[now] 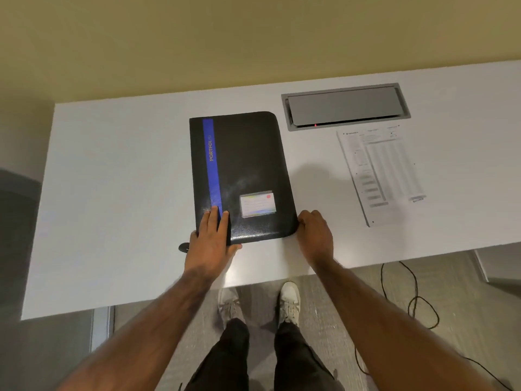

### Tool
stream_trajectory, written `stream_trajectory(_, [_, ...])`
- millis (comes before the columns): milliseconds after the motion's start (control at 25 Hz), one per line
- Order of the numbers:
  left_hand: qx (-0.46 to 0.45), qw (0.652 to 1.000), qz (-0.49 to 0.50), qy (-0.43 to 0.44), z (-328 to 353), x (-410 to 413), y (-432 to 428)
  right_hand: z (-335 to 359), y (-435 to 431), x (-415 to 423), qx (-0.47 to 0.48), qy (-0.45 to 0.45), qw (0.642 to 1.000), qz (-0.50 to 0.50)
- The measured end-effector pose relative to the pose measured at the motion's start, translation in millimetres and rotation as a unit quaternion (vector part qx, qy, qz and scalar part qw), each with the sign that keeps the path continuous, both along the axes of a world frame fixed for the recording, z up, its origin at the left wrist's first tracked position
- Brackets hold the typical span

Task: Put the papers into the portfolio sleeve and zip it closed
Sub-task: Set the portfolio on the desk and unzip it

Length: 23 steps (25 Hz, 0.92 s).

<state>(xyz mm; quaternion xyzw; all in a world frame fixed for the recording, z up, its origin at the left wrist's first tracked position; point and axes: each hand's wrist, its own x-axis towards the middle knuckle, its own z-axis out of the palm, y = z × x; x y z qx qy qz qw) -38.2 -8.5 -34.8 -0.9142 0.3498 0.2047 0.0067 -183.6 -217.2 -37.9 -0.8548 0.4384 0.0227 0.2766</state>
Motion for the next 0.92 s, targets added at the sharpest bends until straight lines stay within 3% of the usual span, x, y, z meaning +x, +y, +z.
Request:
stream_trajectory(240, [0.002,1.000,-0.009,-0.010,-11,1,3,-10,33,-17,-0.022,-0.035,0.998,-0.049])
stream_trajectory(480, [-0.004,0.999,0.032,0.008,-16,-7,-1,-12,74,-15,-0.021,-0.059,0.998,-0.018])
stream_trajectory(600, [-0.015,0.997,0.044,-0.061,-6,-28,-1,-13,70,-16,0.038,-0.073,0.996,-0.021])
stream_trajectory(680, [-0.073,0.990,0.052,-0.107,-3,-55,-3,-9,57,-21,0.105,-0.113,0.983,-0.099])
stream_trajectory(800, [-0.138,0.979,0.144,-0.028,-4,-92,-23,-3,24,-18,0.160,-0.167,0.951,-0.206])
stream_trajectory(920, [-0.141,0.956,0.254,0.049,-6,-113,-54,9,0,3,0.250,-0.214,0.920,-0.215])
